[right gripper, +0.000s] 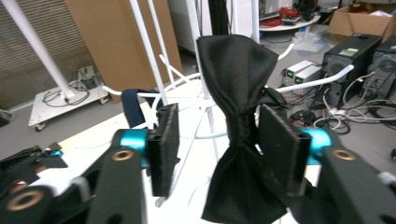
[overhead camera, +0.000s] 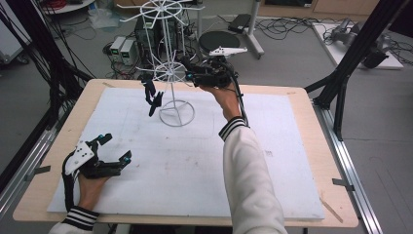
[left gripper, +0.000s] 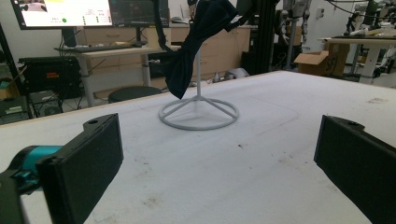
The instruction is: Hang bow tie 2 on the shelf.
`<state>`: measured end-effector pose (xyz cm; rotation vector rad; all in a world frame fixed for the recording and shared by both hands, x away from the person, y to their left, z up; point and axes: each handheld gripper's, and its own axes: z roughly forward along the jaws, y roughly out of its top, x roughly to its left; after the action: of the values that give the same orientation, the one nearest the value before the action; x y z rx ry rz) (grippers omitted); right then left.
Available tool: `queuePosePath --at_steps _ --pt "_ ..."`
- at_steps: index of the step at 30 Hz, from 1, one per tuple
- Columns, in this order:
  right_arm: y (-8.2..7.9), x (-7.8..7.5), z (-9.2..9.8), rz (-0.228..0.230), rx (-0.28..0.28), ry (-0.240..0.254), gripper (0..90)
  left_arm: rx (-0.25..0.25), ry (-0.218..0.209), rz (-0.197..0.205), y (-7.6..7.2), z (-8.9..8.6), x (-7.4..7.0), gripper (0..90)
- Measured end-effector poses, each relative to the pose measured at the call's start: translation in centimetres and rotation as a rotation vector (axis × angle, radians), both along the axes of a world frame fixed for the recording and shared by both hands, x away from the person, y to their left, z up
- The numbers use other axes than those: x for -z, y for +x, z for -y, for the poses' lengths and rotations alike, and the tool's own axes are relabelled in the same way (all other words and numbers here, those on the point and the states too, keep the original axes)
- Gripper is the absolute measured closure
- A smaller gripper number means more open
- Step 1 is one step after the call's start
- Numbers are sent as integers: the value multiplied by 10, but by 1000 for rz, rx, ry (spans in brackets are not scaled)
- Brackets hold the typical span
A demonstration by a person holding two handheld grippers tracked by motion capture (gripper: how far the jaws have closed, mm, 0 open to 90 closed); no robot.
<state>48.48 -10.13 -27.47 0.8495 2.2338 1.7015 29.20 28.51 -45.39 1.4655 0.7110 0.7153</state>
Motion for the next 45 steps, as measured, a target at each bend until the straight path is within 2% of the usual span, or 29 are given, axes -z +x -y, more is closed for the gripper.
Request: queuePosePath --at_steps 9,15,16,19,22,23,26,28,30,32,35,37,38,45 --pt "-2 -2 4 -52 -32 32 378 -1 1 0 0 0 0 18" --pt "-4 -4 8 -55 -47 38 325 -1 1 0 0 0 0 17" --pt "-5 -5 8 -52 -49 37 291 -1 3 1 0 0 0 17" --pt "-10 -7 8 -33 -28 16 109 -1 1 1 0 0 0 17" --pt "-14 -9 10 -29 -31 6 100 -1 1 1 0 0 0 18" --pt "-19 -12 11 -24 -33 -9 8 1 1 0 0 0 0 18" --pt "-31 -13 14 31 -44 -9 7 0 1 -3 0 -1 0 18" --pt "-37 -13 18 35 -47 -18 8 0 1 -5 0 -1 0 18" --pt "-42 -13 22 43 -35 -61 7 0 0 -6 0 -1 0 17" --pt "-50 -11 28 68 -40 -50 7 -2 -5 -5 0 -1 0 17" --pt "-60 -8 37 58 -31 -77 8 -2 -9 -7 0 -1 0 18" --pt "-70 -2 46 82 -23 -57 8 -2 -2 -6 0 -1 0 17" --pt "-74 -1 49 68 -18 -70 8 -3 -2 -7 0 -1 0 18" --pt "-109 9 74 134 23 -65 8 0 0 -6 0 -1 0 17"
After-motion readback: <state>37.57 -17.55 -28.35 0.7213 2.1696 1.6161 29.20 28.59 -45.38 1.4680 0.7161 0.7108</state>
